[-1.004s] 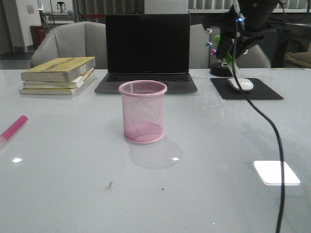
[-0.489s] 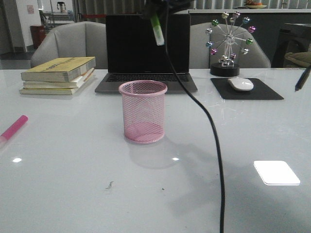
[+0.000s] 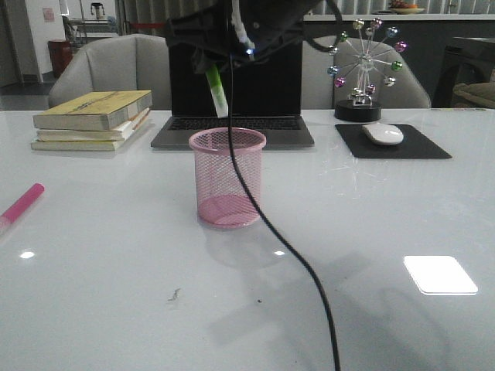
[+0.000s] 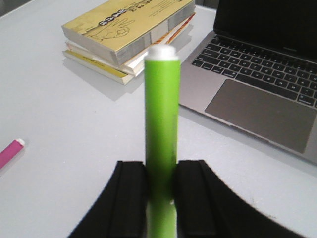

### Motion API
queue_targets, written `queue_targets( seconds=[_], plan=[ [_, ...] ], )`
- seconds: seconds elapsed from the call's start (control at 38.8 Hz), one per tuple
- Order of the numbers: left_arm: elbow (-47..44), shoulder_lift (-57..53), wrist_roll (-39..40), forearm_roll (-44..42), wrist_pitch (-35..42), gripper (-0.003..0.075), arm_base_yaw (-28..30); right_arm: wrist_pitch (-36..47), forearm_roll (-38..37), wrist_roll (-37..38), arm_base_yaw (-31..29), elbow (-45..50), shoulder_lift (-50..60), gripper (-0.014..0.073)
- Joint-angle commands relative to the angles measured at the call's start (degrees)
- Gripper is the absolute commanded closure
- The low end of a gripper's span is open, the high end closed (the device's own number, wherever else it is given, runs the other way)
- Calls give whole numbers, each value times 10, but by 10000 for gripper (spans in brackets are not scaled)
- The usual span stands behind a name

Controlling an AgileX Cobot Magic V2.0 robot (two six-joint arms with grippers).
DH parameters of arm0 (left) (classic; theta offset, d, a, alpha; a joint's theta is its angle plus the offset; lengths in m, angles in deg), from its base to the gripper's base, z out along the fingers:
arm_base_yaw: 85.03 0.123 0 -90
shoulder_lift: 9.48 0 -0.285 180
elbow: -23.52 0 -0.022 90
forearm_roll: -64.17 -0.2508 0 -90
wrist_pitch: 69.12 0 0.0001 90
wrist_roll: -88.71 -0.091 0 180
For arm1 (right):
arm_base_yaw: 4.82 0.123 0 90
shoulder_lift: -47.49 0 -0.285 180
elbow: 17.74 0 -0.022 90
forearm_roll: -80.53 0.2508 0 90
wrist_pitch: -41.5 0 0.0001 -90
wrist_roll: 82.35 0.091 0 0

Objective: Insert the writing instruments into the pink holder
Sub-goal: 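Lower the green marker into the holder and open the right gripper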

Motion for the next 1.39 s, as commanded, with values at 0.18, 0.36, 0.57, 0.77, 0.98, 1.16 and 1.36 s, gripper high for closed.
queue_targets(
  seconds=[0.18, 0.36, 0.57, 0.77, 0.98, 1.16, 1.36],
  plan=[
    [22, 1, 2, 0, 40, 267, -4, 148, -17, -6, 6, 62, 59, 565],
    [22, 1, 2, 0, 40, 275, -4, 146, -23, -6, 6, 79, 59, 565],
    [22, 1, 2, 0, 40, 275, -4, 140, -23, -6, 6, 84, 59, 565],
    [22, 1, 2, 0, 40, 275, -4, 140, -23, -6, 6, 84, 59, 565],
    [22, 1, 2, 0, 40, 275, -4, 138, -22, -6, 6, 84, 59, 562],
    [22, 1, 2, 0, 40, 275, -4, 135, -22, -6, 6, 84, 59, 465],
    [22, 1, 2, 0, 40, 275, -4, 135, -22, -6, 6, 84, 59, 267]
  ],
)
